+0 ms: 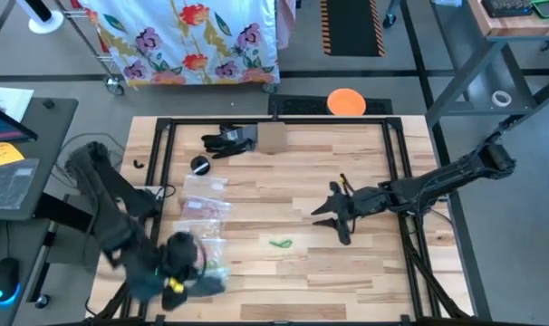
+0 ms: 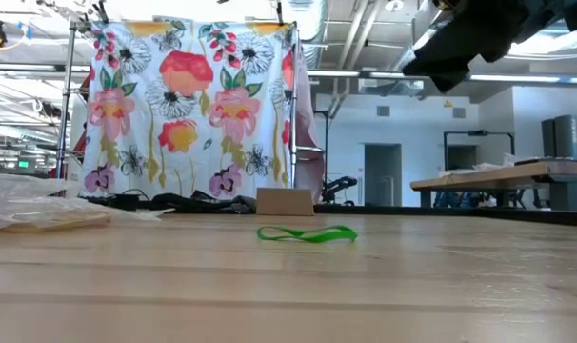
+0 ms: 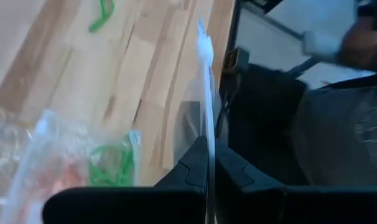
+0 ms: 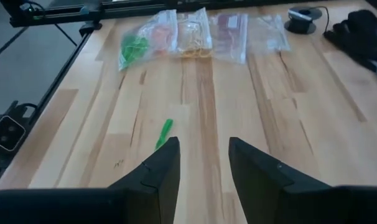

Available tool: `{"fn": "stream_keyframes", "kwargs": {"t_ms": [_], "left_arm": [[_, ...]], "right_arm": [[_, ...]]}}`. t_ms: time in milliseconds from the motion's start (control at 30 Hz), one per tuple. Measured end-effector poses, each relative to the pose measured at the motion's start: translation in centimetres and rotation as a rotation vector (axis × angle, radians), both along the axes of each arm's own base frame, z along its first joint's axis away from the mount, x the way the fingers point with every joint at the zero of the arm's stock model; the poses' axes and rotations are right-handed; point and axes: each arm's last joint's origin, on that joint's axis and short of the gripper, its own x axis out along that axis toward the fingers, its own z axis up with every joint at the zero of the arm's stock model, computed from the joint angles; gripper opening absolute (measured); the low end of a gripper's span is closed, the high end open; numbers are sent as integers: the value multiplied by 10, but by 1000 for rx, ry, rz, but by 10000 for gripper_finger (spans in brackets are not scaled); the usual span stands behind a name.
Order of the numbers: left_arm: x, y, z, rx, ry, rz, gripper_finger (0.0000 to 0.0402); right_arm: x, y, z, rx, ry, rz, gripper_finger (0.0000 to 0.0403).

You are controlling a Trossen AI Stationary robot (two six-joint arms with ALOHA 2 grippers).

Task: Sort rubber bands
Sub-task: Close the transparent zip bag

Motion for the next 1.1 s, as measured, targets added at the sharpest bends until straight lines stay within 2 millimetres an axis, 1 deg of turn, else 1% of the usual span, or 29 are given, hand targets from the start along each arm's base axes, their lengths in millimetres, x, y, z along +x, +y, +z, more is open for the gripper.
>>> {"fn": "stream_keyframes", "kwargs": {"t_ms": [67, 133, 233, 367, 500, 633, 767, 867, 967, 1100], "left_arm": [[-5, -20, -13, 33, 14, 6, 0], [-7, -36, -26, 54, 35, 11, 0], [-8, -55, -45, 63, 83, 22, 0], [0, -74, -65, 40, 136, 15, 0], [5, -83, -76, 54, 150, -24, 0], [4, -80, -87, 86, 180, 9, 0], [-1, -68, -111, 191, 168, 57, 0], [-8, -55, -128, 212, 195, 103, 0], [-18, -44, -143, 181, 203, 136, 0], [-32, -30, -152, 89, 157, 169, 0]], "right_arm": [[10, 5, -5, 14, -30, 9, 133], [25, 8, -12, 41, -74, 32, 133], [47, 5, -25, 74, -34, 82, 133], [73, -1, -33, 70, 19, 66, 133], [93, -6, -38, 75, 56, 84, 133], [107, -10, -41, 67, 57, 140, 133], [119, -12, -43, 74, 49, 178, 133], [128, -13, -47, 81, 45, 184, 133], [140, -13, -52, 130, -17, 194, 133], [164, -12, -62, 291, -134, 183, 133]]}}
